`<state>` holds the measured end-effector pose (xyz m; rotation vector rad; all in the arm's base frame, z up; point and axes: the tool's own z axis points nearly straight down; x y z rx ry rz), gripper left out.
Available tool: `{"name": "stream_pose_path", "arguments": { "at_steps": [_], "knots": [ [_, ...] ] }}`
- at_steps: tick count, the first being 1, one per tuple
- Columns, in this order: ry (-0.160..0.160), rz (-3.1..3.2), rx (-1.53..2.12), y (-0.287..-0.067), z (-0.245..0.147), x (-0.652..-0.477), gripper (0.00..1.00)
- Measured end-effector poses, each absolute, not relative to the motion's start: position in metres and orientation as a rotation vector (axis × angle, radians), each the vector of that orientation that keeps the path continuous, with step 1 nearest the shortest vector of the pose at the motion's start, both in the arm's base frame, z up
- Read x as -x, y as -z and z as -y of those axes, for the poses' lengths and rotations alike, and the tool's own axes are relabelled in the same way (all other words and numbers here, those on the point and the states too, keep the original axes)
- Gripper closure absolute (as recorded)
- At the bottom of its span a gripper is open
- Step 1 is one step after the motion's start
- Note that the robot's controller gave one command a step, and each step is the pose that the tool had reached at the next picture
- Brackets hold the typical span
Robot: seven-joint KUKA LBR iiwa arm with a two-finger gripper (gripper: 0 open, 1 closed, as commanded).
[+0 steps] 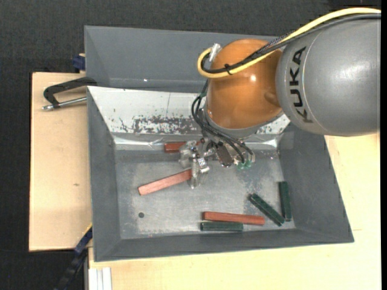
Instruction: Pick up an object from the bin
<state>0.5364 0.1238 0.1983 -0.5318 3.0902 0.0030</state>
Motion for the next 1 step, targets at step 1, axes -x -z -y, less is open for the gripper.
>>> {"name": "stream_pose_path", "arguments": {
  "at_steps": [1],
  "knots": [
    [-0.003,-3.09,0.532,-0.1982,-0.1237,-0.5364,1.0]
  ]
}}
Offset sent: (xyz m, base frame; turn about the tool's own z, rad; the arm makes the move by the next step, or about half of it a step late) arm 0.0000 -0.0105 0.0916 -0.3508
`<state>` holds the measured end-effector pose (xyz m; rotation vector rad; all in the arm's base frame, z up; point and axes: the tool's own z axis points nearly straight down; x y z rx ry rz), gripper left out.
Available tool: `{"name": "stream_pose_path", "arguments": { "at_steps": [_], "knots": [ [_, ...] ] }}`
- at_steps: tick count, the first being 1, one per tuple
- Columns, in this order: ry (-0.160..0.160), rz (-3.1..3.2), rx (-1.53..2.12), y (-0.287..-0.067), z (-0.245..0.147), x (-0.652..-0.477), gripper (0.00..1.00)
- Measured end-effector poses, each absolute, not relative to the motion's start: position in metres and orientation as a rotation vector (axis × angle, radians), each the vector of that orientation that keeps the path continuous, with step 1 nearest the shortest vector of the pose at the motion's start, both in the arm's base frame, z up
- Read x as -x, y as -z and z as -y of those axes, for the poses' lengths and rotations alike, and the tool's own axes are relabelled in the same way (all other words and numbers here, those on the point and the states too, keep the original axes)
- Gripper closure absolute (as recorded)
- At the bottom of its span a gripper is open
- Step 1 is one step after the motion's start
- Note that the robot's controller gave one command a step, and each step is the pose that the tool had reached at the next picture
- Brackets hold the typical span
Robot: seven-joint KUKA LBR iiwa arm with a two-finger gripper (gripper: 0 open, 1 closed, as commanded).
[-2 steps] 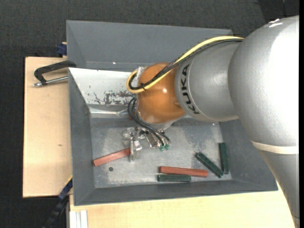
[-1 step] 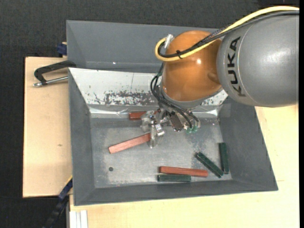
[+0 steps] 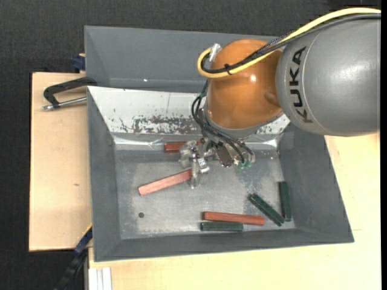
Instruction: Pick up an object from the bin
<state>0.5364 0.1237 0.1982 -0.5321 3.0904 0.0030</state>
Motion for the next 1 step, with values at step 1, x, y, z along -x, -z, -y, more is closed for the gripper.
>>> {"name": "stream_pose_path", "arguments": {
  "at_steps": [1],
  "knots": [
    [-0.003,-3.077,0.629,-0.2109,-0.1229,-0.5353,1.0]
  ]
}}
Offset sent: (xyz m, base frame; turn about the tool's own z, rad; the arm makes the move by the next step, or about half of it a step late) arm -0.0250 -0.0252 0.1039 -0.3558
